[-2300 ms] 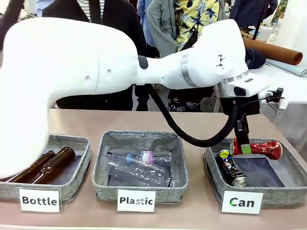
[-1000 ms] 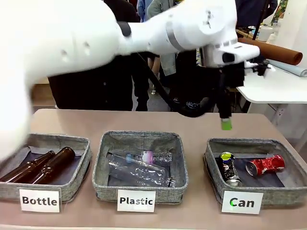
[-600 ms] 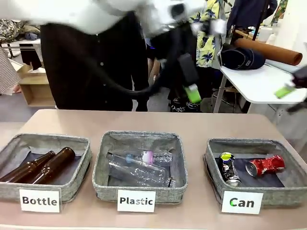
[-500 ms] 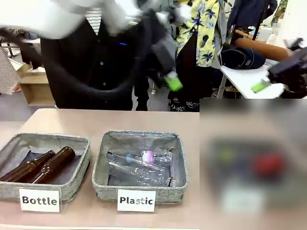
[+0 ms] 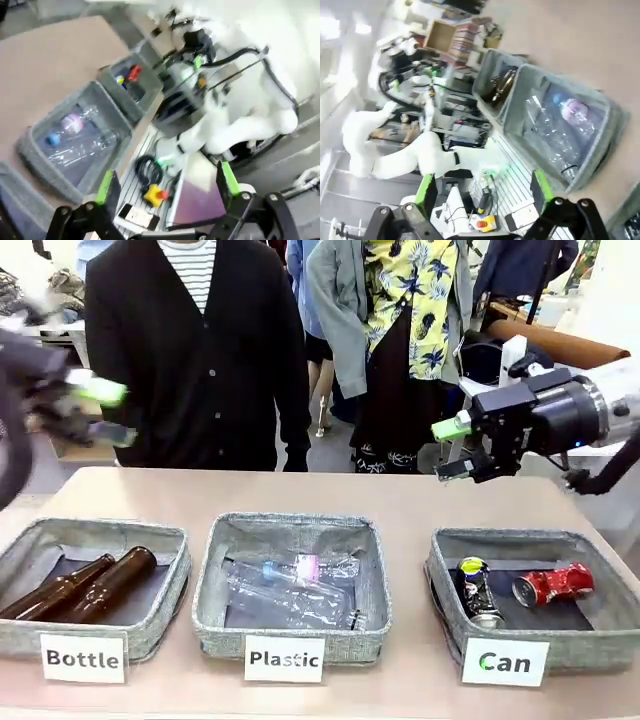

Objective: Sort the can waste into the basket.
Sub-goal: Pick up the can waste from the table and place it in the right Fabric basket.

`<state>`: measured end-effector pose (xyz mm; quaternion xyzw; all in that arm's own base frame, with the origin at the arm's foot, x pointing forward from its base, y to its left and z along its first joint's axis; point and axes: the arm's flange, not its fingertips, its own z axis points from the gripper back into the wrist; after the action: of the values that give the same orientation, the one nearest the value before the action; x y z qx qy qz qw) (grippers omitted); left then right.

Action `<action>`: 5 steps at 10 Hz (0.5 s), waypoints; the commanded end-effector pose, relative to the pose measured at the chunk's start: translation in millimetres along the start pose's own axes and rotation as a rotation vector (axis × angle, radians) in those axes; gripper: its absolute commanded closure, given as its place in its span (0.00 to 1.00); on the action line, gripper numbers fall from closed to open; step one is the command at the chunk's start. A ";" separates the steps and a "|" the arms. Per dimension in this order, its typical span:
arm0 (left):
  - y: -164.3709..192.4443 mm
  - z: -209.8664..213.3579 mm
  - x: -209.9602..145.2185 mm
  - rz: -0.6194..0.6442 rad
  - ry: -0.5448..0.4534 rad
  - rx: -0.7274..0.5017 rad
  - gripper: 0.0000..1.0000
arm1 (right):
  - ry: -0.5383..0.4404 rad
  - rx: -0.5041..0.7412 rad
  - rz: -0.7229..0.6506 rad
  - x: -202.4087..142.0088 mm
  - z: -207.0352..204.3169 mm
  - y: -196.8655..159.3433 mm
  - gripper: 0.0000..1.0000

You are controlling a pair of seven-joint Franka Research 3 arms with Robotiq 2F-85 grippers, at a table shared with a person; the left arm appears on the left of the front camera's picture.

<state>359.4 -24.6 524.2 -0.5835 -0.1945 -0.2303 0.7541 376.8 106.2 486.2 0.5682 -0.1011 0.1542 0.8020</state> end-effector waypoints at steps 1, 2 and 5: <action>61.2 20.5 -30.0 -0.021 -0.172 -0.230 0.00 | -0.039 0.009 0.040 -8.5 20.9 -11.1 0.00; 84.6 21.6 -45.2 -0.003 -0.227 -0.257 0.00 | -0.067 0.017 0.055 -6.1 33.3 -11.1 0.00; 31.1 29.7 -28.0 0.005 -0.116 -0.100 0.00 | -0.007 0.013 0.010 -6.5 4.6 -8.5 0.00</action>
<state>356.7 19.3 473.6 -0.6468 -0.2322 -0.2005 0.6983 372.9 93.0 476.2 0.5700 -0.1077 0.1605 0.7986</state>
